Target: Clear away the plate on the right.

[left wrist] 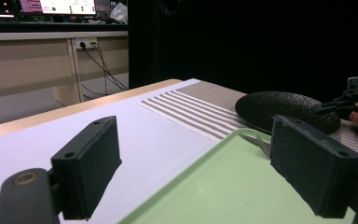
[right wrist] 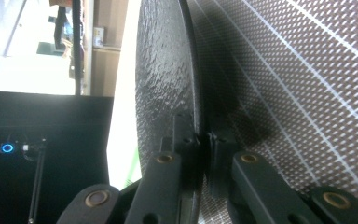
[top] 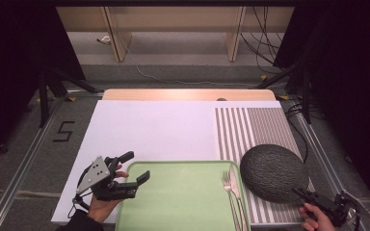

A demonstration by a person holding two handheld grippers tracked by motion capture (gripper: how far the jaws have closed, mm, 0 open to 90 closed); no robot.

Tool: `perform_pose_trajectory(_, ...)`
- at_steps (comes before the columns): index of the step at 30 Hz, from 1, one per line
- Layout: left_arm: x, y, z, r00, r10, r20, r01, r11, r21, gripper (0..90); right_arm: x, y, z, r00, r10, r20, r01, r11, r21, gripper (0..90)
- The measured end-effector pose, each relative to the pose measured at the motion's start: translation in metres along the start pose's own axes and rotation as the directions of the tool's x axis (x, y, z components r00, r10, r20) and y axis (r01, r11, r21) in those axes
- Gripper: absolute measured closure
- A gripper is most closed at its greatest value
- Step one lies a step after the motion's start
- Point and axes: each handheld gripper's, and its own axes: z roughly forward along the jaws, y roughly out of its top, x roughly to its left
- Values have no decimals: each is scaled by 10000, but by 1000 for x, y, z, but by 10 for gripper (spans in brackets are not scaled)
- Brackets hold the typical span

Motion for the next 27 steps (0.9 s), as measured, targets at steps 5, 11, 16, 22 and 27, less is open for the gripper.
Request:
perform_pose_trajectory(5, 0, 0, 0, 10000, 5, -2, -5, 10000, -16, 157, 1, -1, 0, 9994, -11, -334, 5, 9999, -172, 856)
perform_pose_trajectory(11, 0, 0, -1, 10000, 9, -12, -9, 10000, -51, 157, 8, -8, 5, 9963, -22, -861, 19, 10000, -38, 858)
perform_pose_trajectory(16, 0, 0, -1, 10000, 6, -18, -6, 10000, -64, 157, 14, -14, 9, 9945, -159, -1034, 184, 9995, 240, 858)
perform_pose_trajectory(22, 0, 0, -1, 10000, 8, -7, -8, 10000, -53, 157, 20, -21, 13, 9907, -263, -1334, 324, 9985, 437, 857)
perform_pose_trajectory(27, 0, 0, -1, 10000, 6, -11, -6, 10000, -47, 157, 27, -27, 16, 9881, -449, -1471, 557, 9960, 703, 857)
